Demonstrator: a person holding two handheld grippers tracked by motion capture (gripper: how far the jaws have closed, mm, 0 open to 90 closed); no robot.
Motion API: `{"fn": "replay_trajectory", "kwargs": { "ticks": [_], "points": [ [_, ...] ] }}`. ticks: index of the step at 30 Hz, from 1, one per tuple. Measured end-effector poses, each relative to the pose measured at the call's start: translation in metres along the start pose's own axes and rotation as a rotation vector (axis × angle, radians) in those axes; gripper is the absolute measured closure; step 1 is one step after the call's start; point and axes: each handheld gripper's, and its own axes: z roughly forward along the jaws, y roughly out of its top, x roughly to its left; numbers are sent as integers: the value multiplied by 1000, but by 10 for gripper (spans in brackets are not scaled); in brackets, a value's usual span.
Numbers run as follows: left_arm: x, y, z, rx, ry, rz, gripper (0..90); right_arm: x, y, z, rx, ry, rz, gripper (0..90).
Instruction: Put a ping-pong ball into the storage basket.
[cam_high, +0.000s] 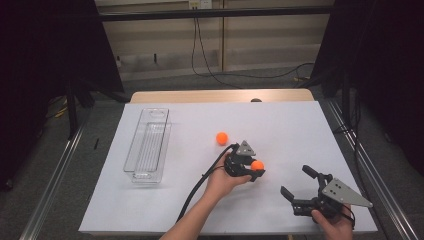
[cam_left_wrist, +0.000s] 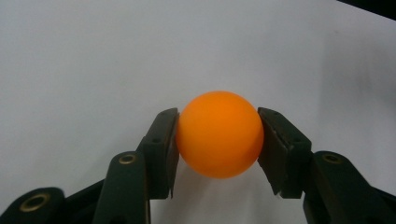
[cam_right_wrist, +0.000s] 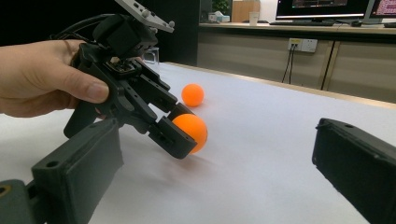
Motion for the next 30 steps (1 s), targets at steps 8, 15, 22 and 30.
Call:
{"fn": "replay_trajectory", "kwargs": {
  "ticks": [8, 15, 22, 30],
  "points": [
    [5, -5, -8, -4, 18, -26, 509, 0, 0, 0, 0, -1, 1, 10],
    [9, -8, -17, 3, 32, -39, 509, -1, 0, 0, -1, -5, -1, 9],
    [10, -8, -28, -2, 29, -40, 509, 0, 0, 0, 2, -5, 3, 9],
    [14, -10, -37, -2, 22, -67, 509, 1, -1, 1, 5, -4, -1, 9]
  ]
}}
